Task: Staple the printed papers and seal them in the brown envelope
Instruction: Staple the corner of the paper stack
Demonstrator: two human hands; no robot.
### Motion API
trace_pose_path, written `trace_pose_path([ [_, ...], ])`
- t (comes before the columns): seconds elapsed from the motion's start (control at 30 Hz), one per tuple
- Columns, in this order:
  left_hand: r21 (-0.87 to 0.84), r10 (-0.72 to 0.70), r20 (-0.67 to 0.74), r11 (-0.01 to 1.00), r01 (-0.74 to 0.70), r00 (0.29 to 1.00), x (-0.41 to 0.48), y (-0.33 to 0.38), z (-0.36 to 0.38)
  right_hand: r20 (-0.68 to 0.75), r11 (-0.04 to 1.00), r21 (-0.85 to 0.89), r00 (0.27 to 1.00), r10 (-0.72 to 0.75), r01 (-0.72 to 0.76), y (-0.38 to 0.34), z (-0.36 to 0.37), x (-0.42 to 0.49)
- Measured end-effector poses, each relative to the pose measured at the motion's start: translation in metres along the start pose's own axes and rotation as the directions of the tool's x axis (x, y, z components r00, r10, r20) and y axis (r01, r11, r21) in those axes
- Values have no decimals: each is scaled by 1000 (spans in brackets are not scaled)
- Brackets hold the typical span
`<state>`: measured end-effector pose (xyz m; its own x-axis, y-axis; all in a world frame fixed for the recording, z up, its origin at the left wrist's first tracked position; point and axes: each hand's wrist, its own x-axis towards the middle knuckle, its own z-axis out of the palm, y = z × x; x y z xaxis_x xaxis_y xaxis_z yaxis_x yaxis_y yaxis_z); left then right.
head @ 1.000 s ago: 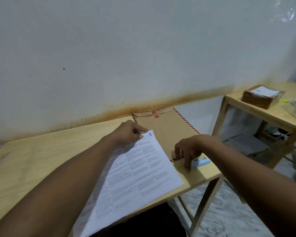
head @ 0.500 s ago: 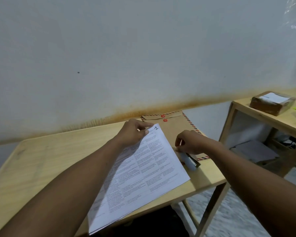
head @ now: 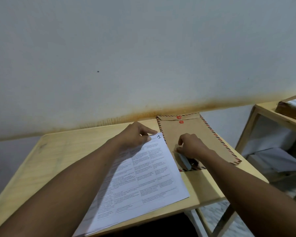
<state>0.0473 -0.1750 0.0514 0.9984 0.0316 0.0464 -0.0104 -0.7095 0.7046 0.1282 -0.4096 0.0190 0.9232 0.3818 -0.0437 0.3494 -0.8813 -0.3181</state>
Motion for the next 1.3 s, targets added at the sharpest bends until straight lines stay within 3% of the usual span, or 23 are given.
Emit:
trace_pose_path([
  [0.27,7,-11,39,1000,10,999,7,-1,6,321,966,-239,930,179,-103,-6,-26,-15],
  [0.33,-3,-5,40,1000,5,999,6,1,7,308,977,-167,934,180,-133,-7,-27,-12],
  [0.4,-13,1,32,1000,-1,999,5,1,5,284,971,124,945,163,-205,-7,-26,-7],
  [0.43,-18,4,27,1000,-3,1000,4,1,3,282,909,339,948,148,-243,-7,-26,-4],
  [0.5,-38,9,12,999,-9,1000,1,1,-1,324,625,715,941,99,-313,-11,-28,-2],
  [0.6,-49,6,-18,999,-7,1000,-2,1,-6,384,205,904,924,-6,-374,-21,-26,0],
  [0.8,-70,-30,-70,997,25,997,-6,-5,-9,418,-11,905,897,-145,-424,-39,-11,-9],
  [1.17,-108,-29,-133,994,15,991,-15,2,-10,368,-36,928,926,-80,-372,-44,-6,-10],
  [1.3,-115,-26,-152,993,9,988,-16,2,-9,356,-31,930,919,-167,-366,-41,-4,-12],
])
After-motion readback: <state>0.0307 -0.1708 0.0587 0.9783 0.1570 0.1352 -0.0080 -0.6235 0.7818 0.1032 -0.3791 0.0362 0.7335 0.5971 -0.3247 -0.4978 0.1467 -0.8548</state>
